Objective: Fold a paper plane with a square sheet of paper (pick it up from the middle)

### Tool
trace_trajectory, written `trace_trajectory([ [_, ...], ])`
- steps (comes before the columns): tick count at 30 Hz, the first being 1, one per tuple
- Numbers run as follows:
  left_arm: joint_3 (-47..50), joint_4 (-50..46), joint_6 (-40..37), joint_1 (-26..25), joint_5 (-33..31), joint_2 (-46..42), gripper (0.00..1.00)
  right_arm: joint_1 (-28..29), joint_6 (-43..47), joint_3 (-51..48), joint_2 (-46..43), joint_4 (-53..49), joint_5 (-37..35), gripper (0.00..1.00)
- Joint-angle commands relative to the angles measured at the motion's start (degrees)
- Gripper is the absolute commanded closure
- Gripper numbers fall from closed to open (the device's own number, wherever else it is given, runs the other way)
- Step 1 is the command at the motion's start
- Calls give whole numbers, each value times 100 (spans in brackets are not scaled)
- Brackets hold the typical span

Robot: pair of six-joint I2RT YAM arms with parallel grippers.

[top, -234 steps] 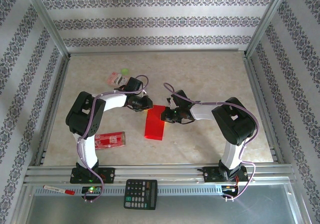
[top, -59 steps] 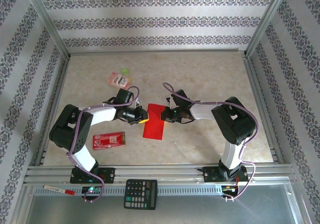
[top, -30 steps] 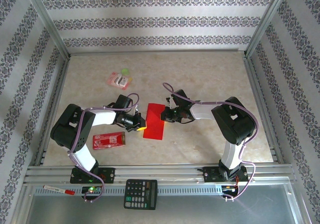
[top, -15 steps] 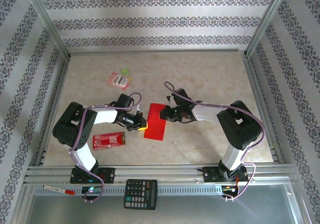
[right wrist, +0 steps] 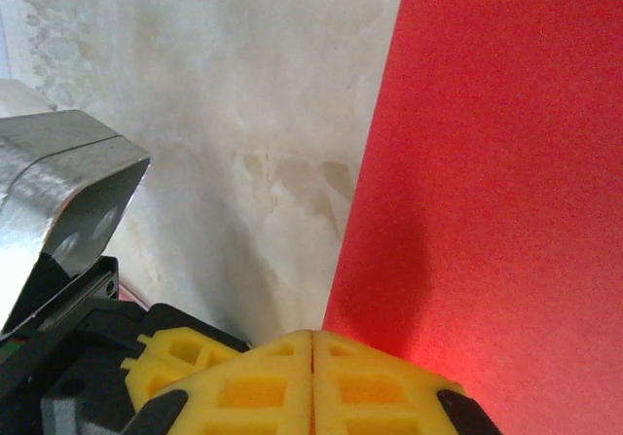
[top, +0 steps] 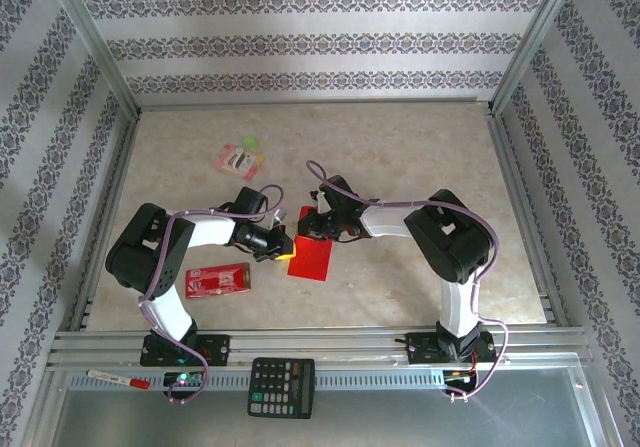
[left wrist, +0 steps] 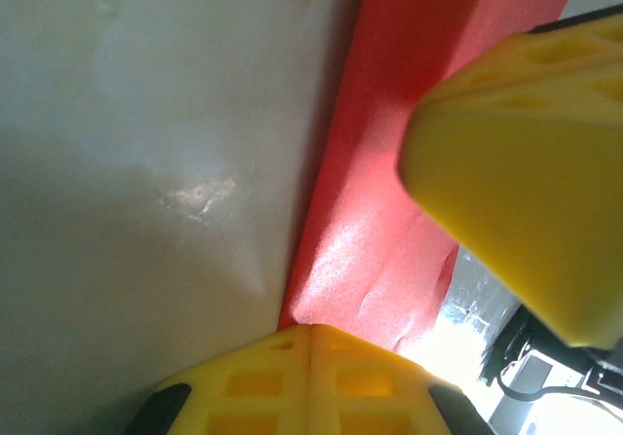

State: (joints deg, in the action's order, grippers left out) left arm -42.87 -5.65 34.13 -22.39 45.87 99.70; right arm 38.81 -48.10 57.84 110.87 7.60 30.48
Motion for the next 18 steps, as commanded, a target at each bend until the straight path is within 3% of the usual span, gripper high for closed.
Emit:
trace_trajectory([
  [1, 112, -651, -230, -55, -561, 317, 100, 127, -94, 226, 172, 98, 91, 93],
  [9, 130, -670, -245, -55, -587, 313, 100, 239, -1, 388, 384, -159, -42, 93],
  [18, 209, -705, -379, -55, -768, 478, 100, -39, 186, 601, 641, -492, -462, 95],
])
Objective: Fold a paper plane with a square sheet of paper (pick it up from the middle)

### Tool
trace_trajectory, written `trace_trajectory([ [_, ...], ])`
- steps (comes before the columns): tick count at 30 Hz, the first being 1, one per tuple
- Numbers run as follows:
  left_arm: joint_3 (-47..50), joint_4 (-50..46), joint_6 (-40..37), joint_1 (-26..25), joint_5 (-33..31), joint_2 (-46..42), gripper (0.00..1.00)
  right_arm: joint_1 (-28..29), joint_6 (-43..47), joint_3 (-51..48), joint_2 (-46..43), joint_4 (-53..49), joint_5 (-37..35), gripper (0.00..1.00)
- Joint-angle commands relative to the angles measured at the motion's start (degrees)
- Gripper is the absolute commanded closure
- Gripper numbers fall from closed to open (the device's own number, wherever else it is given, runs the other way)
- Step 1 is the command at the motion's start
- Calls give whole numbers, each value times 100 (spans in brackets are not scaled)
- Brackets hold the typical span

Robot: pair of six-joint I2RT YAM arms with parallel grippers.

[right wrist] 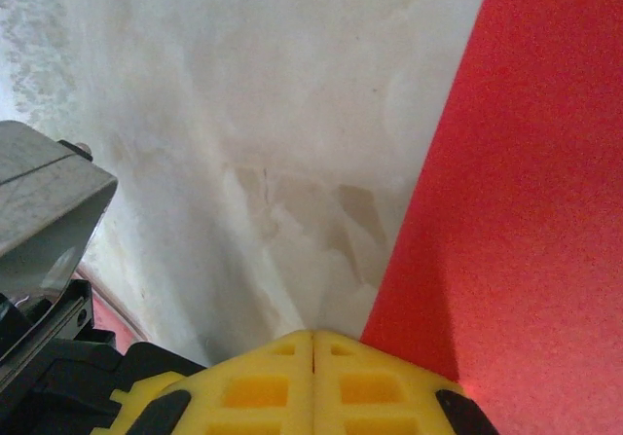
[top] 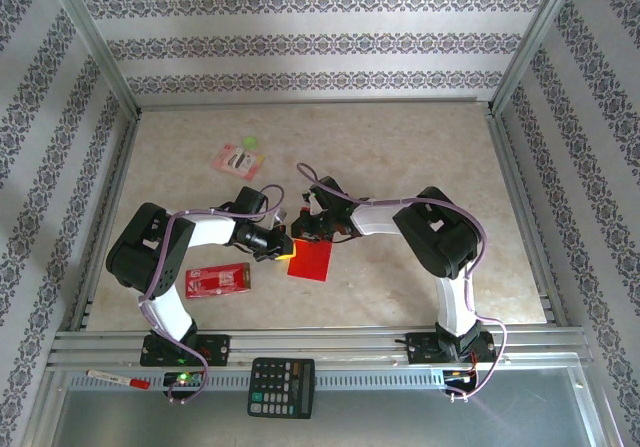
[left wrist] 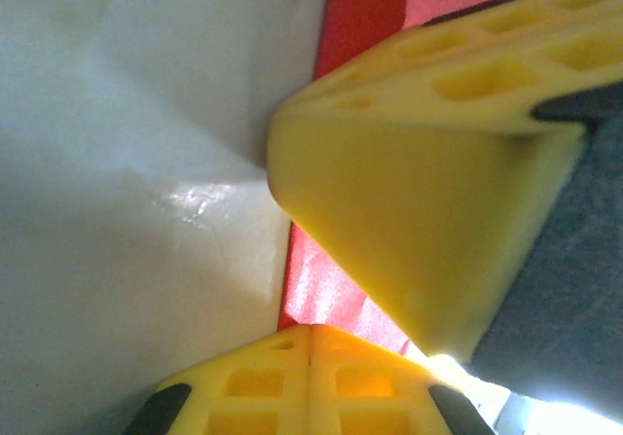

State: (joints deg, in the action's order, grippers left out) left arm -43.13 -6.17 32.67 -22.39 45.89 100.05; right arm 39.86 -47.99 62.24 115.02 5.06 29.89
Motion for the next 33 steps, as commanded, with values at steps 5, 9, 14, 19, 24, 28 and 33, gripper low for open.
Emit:
trace_trajectory([
  [5, 260, -790, -391, -55, -955, 563, 100, -258, 211, 482, 359, -451, -541, 95],
  [9, 296, -826, -428, -64, -1042, 581, 100, -349, 193, 720, 494, -543, -596, 95],
  [14, 341, -842, -445, -68, -1100, 577, 100, -493, 170, 942, 676, -659, -721, 95],
  [19, 377, -852, -445, -74, -1134, 552, 100, -688, 158, 1160, 850, -716, -790, 95],
  [24, 393, -861, -453, -76, -1139, 528, 100, -842, 185, 1449, 1038, -862, -835, 96],
  [28, 386, -864, -450, -83, -1148, 532, 100, -939, 174, 1645, 1148, -978, -878, 96],
  [33, 381, -866, -449, -90, -1144, 535, 100, -1041, 100, 1841, 1182, -1128, -990, 96],
])
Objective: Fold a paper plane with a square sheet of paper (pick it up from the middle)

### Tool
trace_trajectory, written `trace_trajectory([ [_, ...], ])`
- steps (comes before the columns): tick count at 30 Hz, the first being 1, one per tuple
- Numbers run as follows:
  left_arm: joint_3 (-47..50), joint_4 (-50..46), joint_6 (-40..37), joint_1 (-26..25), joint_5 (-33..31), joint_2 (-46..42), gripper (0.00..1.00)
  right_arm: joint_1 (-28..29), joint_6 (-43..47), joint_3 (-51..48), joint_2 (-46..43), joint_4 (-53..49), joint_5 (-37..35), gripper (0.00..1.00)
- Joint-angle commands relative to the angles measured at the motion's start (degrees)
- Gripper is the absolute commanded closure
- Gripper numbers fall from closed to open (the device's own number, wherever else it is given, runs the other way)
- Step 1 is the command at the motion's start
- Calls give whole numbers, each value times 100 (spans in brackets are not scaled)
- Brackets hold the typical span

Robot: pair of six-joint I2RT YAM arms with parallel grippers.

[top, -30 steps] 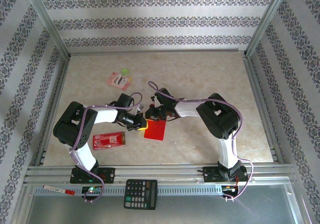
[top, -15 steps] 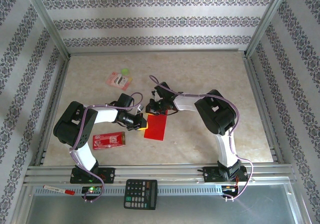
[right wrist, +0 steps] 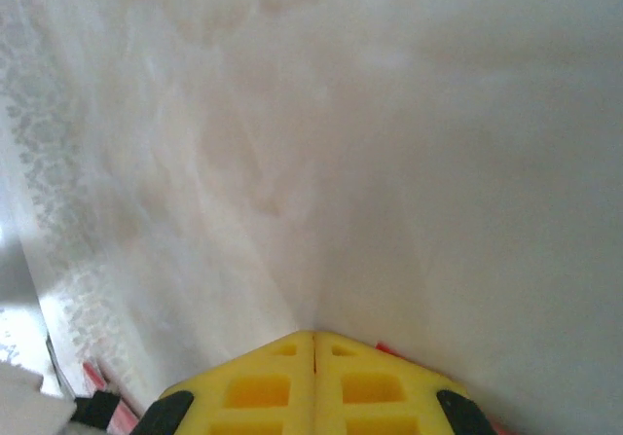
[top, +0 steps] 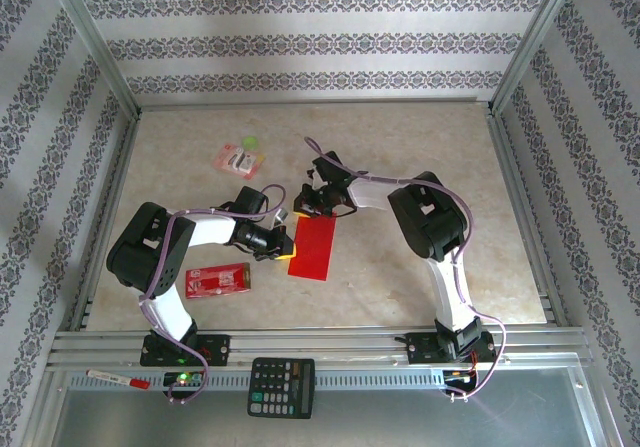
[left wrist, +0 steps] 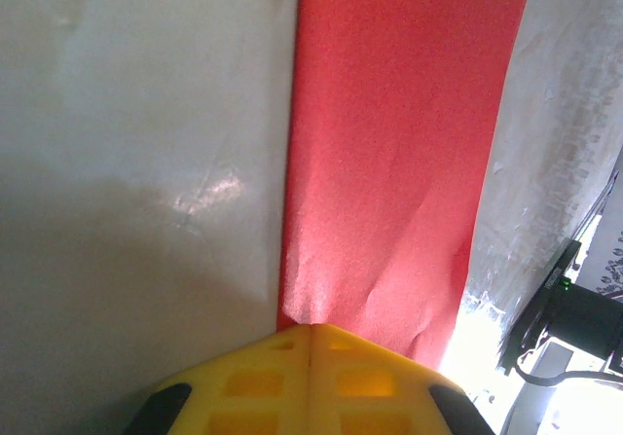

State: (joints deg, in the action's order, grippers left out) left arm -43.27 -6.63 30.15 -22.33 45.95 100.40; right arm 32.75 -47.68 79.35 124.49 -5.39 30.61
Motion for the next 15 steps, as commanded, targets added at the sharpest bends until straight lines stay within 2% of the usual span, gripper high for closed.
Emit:
trace_trajectory([
  [1, 395, -814, -200, -98, -1150, 490, 100, -351, 37, 145, 227, -88, -1081, 96],
  [9, 368, -804, -163, -132, -1159, 475, 100, -518, -82, 499, 363, -296, -1004, 96],
  [15, 283, -795, -115, -199, -1159, 470, 100, -639, 235, 143, -373, -165, -876, 96],
])
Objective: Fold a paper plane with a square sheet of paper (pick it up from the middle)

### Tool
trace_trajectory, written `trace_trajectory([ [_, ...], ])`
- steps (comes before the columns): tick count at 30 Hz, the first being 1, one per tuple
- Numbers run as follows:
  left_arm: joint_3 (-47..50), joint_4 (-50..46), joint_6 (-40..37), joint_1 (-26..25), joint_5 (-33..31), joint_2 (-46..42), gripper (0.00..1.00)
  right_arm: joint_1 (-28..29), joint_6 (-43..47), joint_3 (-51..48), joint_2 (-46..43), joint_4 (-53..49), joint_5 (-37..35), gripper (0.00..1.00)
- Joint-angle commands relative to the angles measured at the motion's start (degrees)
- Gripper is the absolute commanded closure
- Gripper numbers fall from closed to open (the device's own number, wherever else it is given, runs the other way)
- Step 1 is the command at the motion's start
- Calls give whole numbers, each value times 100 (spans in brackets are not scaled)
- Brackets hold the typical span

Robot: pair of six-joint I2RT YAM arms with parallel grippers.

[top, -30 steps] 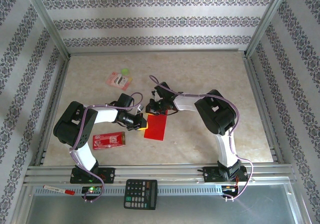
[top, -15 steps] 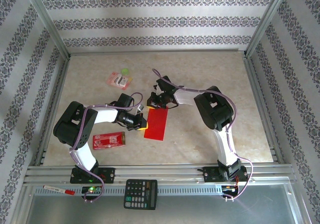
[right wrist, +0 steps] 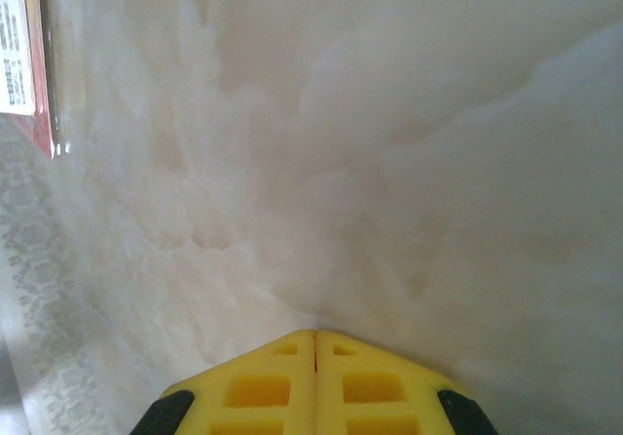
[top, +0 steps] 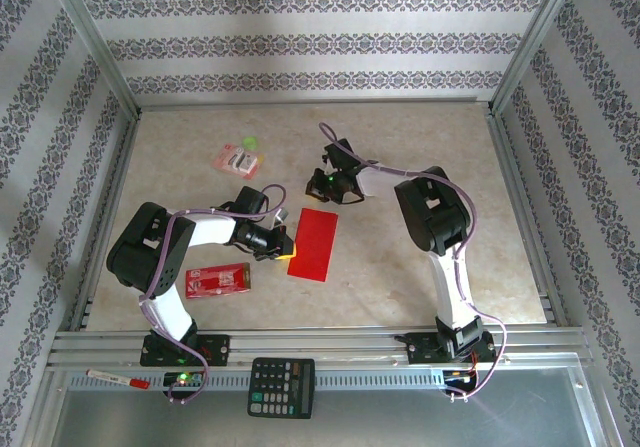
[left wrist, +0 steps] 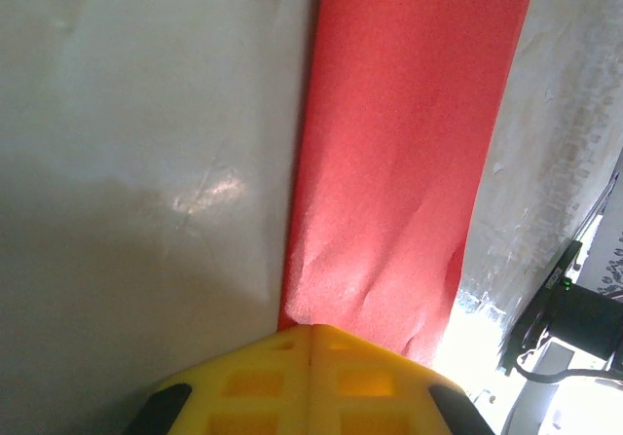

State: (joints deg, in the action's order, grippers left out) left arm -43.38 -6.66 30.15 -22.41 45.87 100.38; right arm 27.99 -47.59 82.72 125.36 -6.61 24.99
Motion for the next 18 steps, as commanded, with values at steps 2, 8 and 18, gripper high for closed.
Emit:
trace_trajectory([
  [2, 281, -785, -91, -206, -1142, 450, 100, -111, 321, -558, -852, 103, -165, 95],
  [8, 259, -821, -97, -205, -1167, 412, 100, 380, 359, -1393, -1453, 331, -2, 95],
  [18, 207, -890, -129, -209, -1190, 408, 100, 757, 110, -1347, -836, 697, 218, 95],
])
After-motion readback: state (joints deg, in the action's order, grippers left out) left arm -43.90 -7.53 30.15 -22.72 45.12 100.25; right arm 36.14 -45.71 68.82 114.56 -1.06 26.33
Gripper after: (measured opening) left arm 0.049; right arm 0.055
